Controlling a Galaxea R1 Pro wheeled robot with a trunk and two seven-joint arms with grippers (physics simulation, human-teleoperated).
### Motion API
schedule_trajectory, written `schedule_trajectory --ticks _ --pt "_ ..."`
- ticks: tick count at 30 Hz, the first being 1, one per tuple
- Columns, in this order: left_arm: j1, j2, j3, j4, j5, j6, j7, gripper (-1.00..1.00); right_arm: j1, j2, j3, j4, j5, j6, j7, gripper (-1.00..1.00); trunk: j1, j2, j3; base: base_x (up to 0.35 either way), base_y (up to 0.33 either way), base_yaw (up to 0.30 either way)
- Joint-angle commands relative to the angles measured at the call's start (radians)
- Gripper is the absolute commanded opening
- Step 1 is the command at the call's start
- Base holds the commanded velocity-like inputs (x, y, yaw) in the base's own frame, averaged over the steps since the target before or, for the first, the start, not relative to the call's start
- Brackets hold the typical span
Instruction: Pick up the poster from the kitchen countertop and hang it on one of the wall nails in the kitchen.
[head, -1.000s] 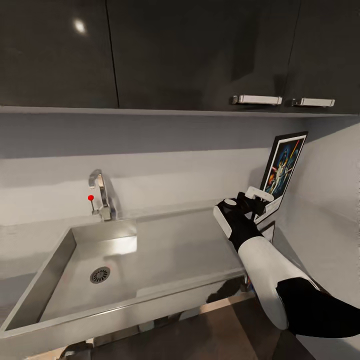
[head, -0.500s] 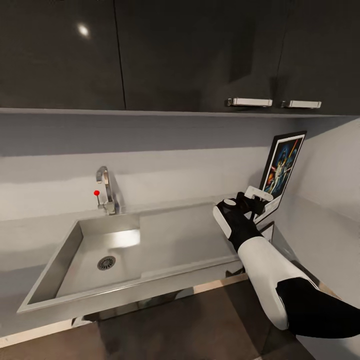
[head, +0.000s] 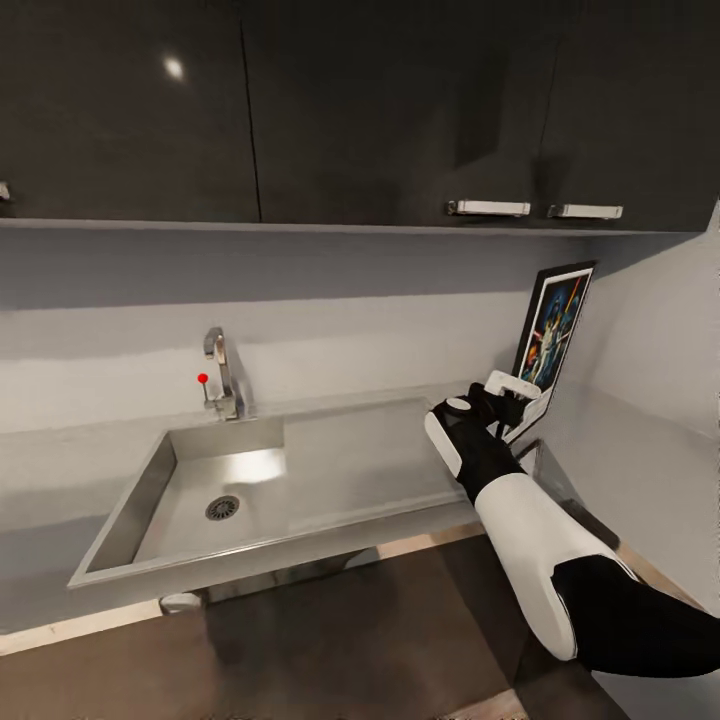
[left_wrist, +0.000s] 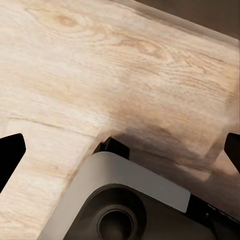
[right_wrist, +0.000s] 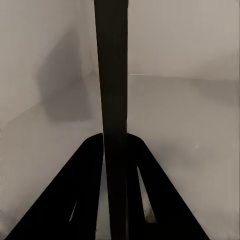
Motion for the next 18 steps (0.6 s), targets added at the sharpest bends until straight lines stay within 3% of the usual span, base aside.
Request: schedule_trajectory --ticks 1,7,18 --pt "0.000 -0.001 0.007 -0.001 0.000 -0.001 -0.008 1.00 -0.001 -0.001 0.007 -0.009 -0.007 0.018 0.017 -1.00 0.000 -0.001 -0.001 -0.047 0.000 0.000" --pt "0.000 -0.001 0.007 -0.001 0.000 -0.001 -0.008 1.00 0.000 -0.001 0.078 -0.040 -0.007 0.035 0.076 -1.00 0.000 -0.001 -0.001 -0.060 0.000 0.000" --pt "0.000 -0.001 0.007 0.000 0.000 -0.001 -0.008 1.00 0.000 -0.001 0.099 -0.044 -0.007 0.038 0.084 -1.00 0.000 -0.001 -0.001 -0.291 0.000 0.000"
